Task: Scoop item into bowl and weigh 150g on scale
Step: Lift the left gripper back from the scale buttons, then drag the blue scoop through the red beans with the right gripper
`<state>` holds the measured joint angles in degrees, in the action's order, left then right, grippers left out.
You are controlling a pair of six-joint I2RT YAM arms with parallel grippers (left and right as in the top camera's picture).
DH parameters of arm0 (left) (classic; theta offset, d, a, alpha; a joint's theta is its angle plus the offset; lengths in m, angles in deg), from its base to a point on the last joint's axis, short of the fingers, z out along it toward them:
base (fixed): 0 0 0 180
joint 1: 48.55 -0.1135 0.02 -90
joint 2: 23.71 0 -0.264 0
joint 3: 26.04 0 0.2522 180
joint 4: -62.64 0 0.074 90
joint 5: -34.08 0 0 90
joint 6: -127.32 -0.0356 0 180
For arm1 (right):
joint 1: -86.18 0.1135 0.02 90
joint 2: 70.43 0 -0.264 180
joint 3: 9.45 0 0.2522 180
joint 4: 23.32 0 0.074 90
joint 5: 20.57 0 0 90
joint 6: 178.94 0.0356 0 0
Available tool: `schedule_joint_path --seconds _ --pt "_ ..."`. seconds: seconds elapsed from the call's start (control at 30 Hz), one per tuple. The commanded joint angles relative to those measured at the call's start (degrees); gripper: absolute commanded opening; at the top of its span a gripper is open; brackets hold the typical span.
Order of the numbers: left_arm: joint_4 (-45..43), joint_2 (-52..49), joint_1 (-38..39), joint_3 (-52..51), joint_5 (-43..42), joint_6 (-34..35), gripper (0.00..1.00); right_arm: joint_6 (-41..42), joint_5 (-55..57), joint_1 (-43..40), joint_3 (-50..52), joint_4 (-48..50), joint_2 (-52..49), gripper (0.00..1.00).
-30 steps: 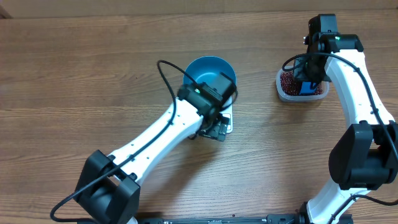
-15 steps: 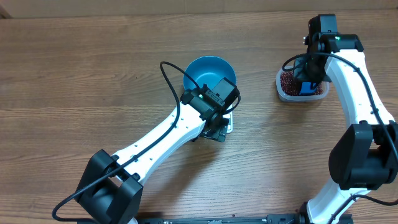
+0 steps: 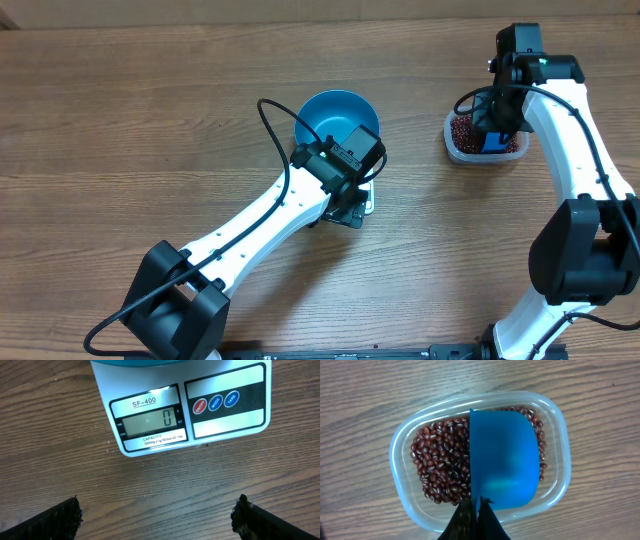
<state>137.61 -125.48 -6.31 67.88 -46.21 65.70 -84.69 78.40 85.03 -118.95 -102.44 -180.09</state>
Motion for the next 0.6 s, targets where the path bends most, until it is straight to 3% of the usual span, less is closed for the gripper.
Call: schedule_joint_path --seconds 0.0,0.23,0.57 --pt "-0.2 1.6 -0.2 -0.3 1.2 0.8 0.99 -1.1 1.7 -2.2 -3.0 -2.2 -0.8 0.04" --pt "-0.2 1.6 -0.2 -0.3 1.2 0.8 1.0 -7.6 1.2 -3.1 -9.1 -7.7 -0.8 0.04" --pt "-0.2 1.6 -0.2 -0.3 1.2 0.8 0.99 -11.1 -0.5 -3.1 -9.3 -8.0 -0.8 0.04"
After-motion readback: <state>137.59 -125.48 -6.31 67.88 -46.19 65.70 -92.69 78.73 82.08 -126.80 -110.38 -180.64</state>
